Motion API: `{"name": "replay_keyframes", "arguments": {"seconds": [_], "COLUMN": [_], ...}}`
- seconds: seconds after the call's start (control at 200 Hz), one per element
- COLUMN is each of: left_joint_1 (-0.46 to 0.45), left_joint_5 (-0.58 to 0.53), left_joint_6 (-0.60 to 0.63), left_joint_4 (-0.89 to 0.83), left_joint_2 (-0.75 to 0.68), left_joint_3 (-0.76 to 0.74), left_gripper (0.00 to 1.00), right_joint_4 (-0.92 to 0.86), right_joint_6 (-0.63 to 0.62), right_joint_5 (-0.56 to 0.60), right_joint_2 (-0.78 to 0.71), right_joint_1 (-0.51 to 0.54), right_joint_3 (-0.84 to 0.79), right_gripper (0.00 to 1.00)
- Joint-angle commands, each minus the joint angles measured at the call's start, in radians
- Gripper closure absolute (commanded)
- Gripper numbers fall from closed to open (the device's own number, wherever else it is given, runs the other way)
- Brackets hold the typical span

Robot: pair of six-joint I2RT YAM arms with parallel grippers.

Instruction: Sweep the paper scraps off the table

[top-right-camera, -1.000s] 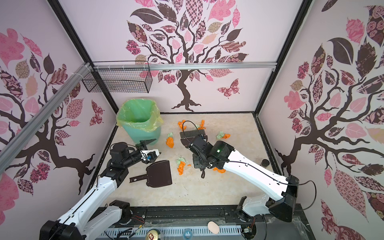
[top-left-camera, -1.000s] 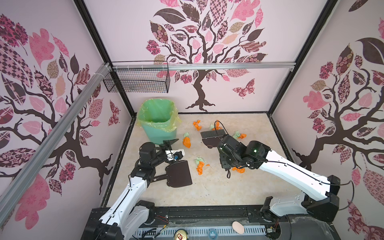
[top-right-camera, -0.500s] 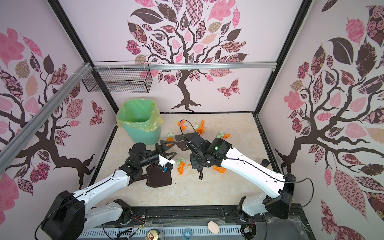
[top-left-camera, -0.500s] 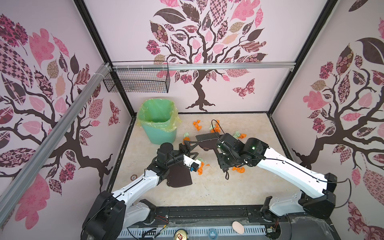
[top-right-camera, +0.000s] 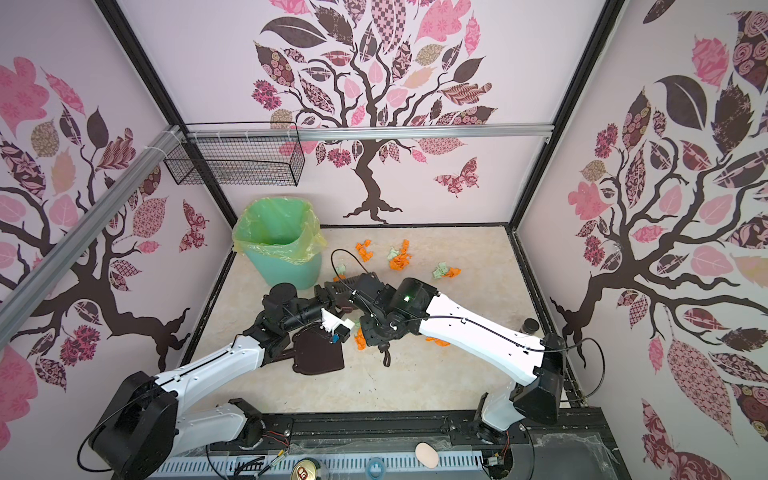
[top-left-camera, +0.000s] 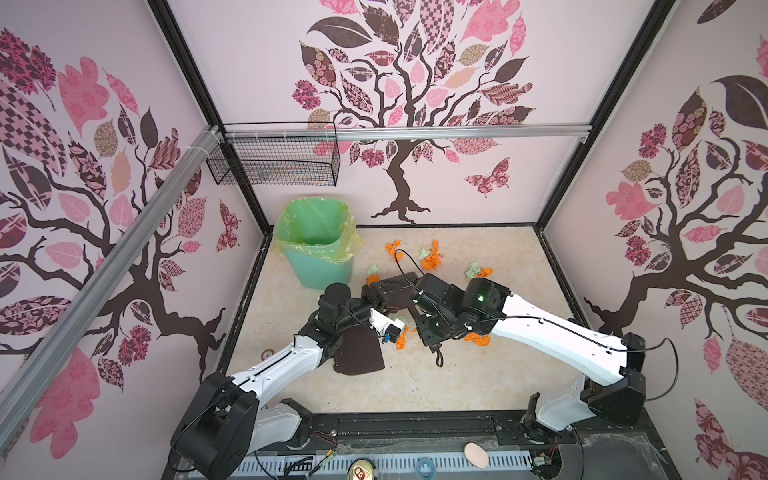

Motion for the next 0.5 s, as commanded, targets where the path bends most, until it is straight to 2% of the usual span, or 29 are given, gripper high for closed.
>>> {"name": "replay_keyframes", "arguments": {"seconds": [0.0, 0.3, 0.44, 0.495], "left_joint_1": [-0.016, -0.046, -0.052, -0.057], "left_joint_5": [-0.009, -0.085, -0.116, -0.146], "left_joint_6": [0.02, 0.009, -0.04, -0.082], "left_joint_4": [0.0, -0.05, -0.015, 0.006], "left_joint_2": [-0.005, -0.003, 0.002, 0.005], "left_joint_3": [0.031, 0.029, 0.04, 0.052], "left_gripper": [0.53, 0.9, 0.94, 0.96], "right_joint_4": [-0.012, 0.014, 0.034, 0.058], "right_joint_6": [-0.009, -0.007, -0.007, -0.004], "right_joint_5": [-0.005, -0.019, -0.025, -0.031], "right_joint_2": [0.008, -0.013, -0.031, -0.045], "right_joint_1": [0.004, 0.007, 0.007, 0.008], "right_joint_3": [0.044, 0.041, 0.014, -0.006], "right_gripper": [0.82, 0.82, 0.81, 0.73]}}
